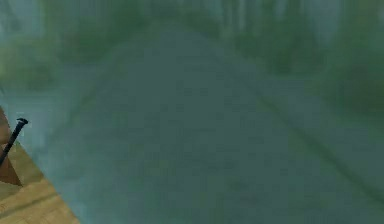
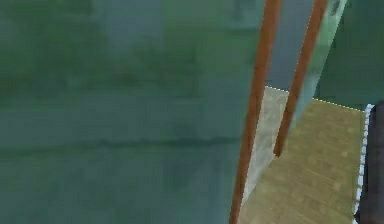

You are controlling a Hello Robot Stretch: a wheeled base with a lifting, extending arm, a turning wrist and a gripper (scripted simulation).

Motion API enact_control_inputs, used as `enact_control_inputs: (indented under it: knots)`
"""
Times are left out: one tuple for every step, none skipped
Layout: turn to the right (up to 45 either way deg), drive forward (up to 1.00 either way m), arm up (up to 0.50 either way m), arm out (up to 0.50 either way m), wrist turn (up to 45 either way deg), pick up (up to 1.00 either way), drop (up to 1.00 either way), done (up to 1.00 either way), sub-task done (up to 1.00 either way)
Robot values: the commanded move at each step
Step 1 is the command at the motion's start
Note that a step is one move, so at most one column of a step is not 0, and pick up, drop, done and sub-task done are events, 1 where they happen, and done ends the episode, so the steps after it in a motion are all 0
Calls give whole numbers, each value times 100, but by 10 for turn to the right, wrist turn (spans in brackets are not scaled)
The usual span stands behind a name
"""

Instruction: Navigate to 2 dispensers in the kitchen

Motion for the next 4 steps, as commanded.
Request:
enact_control_inputs:
  knots:
    - [-450,0,0,0,0,0,0,0,0]
    - [-360,0,0,0,0,0,0,0,0]
    - [0,55,0,0,0,0,0,0,0]
    - [-450,0,0,0,0,0,0,0,0]
